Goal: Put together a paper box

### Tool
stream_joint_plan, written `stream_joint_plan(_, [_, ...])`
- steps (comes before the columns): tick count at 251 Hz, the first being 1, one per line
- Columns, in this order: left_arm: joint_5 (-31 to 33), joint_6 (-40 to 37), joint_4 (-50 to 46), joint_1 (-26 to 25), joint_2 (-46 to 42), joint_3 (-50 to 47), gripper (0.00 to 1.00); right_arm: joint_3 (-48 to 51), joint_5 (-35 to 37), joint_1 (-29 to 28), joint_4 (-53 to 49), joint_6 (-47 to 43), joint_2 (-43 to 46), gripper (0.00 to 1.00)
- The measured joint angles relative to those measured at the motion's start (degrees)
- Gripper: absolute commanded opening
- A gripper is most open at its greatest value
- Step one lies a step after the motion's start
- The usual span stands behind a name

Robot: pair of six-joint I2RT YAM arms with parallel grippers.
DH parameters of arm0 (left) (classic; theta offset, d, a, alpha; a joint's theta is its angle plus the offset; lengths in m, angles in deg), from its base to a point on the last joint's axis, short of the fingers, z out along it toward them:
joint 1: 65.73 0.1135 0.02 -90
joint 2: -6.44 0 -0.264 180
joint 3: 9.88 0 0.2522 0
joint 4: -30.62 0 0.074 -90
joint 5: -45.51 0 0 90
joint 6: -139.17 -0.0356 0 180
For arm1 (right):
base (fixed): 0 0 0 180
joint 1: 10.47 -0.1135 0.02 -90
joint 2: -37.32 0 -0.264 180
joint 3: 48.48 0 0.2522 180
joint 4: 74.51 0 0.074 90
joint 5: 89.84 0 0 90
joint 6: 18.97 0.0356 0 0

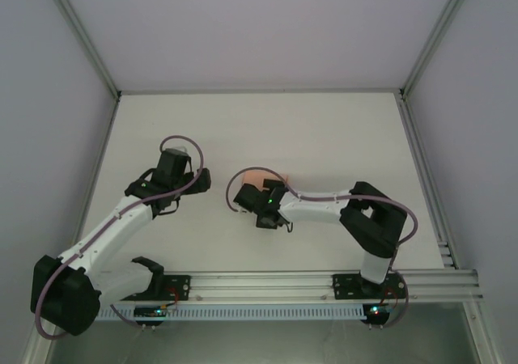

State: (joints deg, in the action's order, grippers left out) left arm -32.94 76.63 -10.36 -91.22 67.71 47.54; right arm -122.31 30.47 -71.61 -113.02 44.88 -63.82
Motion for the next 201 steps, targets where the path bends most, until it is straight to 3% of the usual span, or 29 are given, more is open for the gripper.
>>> stream_joint_plan(45, [0.07, -0.02, 0.0, 0.0, -0.11, 0.0, 0.99, 3.5, -6.34, 1.22, -0.52, -0.17, 7.02, 0.99])
stream_joint_plan(79, [0.92, -0.28, 0.39, 0.81, -0.11, 0.0, 1.0, 4.35, -12.28, 6.36, 0.46, 2.82, 17.09, 0.99])
stream_joint_plan(129, [3.82, -3.19, 8.48, 7.78, -0.04, -2.1, 1.0, 5.86, -19.43, 26.77, 6.45, 14.19, 28.61, 0.99])
stream_joint_plan(162, [8.7, -7.43, 21.55, 15.76, 1.64, -9.03, 1.0, 14.25, -19.91, 39.36, 14.97, 19.15, 30.56, 0.99])
stream_joint_plan(201, [9.64, -14.05, 39.76, 23.54, 8.33, -18.84, 1.0, 26.47, -23.08, 50.77, 28.11, 24.02, 28.92, 0.99])
